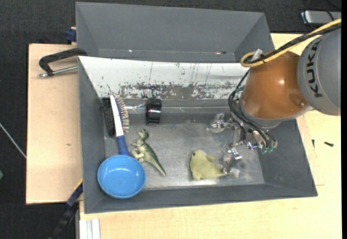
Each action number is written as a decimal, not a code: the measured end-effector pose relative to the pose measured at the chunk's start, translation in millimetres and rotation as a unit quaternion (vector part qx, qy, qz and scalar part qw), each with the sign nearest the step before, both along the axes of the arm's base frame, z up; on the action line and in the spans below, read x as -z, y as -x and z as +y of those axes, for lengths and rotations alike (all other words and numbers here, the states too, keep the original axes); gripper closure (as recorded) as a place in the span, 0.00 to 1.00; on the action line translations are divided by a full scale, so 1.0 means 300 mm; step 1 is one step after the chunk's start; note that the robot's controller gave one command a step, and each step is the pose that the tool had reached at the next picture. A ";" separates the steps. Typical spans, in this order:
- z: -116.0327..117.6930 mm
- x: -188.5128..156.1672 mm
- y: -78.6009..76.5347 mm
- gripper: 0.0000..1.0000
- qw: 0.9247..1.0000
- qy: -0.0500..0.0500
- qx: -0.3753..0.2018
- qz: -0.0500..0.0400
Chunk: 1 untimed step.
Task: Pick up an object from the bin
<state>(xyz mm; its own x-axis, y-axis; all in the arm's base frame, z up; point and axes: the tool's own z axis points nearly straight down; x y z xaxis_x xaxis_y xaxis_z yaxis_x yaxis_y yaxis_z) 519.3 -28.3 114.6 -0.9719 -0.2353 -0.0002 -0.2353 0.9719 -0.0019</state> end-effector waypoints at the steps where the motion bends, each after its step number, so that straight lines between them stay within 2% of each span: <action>1: 0.196 0.112 0.051 0.00 0.994 -0.002 -0.105 0.002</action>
Offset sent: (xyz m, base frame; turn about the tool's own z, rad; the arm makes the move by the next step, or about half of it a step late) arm -0.0157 0.0565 -0.0342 -0.2080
